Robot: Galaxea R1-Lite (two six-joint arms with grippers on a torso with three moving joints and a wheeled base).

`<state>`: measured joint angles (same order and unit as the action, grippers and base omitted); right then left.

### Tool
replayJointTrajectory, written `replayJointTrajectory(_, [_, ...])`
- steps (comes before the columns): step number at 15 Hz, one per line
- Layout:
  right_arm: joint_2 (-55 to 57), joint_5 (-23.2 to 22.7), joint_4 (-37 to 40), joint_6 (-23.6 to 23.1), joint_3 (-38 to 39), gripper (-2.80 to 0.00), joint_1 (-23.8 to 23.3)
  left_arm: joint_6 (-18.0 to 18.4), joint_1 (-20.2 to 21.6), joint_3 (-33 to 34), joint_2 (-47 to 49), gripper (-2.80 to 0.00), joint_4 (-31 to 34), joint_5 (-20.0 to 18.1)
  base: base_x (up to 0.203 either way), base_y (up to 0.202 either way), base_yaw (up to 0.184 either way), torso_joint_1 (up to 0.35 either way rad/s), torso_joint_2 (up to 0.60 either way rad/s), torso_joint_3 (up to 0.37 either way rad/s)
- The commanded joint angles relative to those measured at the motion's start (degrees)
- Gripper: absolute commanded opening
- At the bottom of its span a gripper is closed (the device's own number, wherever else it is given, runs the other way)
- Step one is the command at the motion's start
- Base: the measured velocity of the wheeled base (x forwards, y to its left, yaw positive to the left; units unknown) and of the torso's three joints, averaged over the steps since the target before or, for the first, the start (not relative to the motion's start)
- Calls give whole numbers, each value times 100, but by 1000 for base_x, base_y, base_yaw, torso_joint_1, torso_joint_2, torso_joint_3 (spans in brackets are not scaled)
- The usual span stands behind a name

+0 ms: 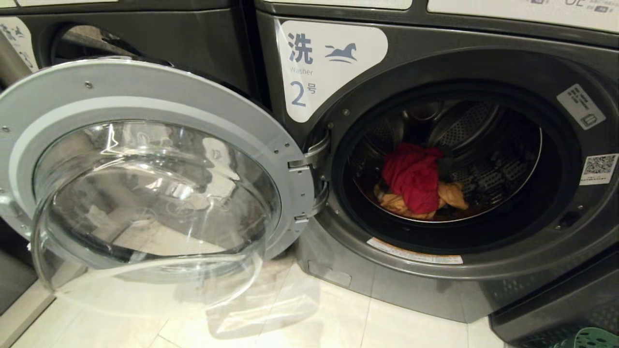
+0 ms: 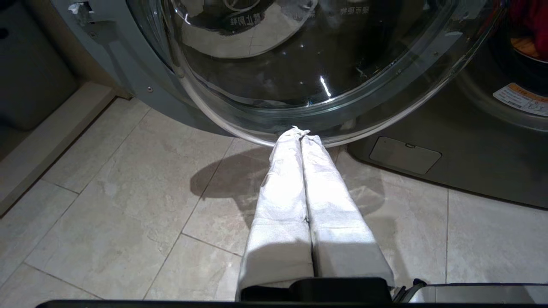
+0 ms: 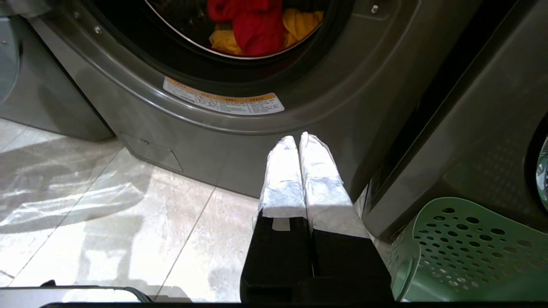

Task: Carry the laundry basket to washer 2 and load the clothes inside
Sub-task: Close the washing machine door with the left hand

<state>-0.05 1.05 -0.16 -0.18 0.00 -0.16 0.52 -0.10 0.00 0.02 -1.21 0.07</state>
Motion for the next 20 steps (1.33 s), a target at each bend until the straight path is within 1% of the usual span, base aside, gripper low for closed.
replayJointTrajectory(1, [14, 1, -2, -8, 0, -280, -2, -7, 1, 35, 6, -280, -2, 1, 0, 0, 0, 2, -2, 199])
replayJointTrajectory(9, [14, 1, -2, -26, 0, -280, -2, -8, 1, 35, 6, -280, -2, 1, 0, 0, 0, 2, 2, 193])
replayJointTrajectory(18, [14, 1, -2, -43, 0, -280, -2, -35, 1, 35, 6, -280, 6, 6, 0, 0, 0, 2, 1, 16])
replayJointTrajectory(20, [14, 1, -2, -34, 0, -280, -2, -35, 1, 35, 6, -280, 6, 5, 3, 5, -131, 4, 4, 1])
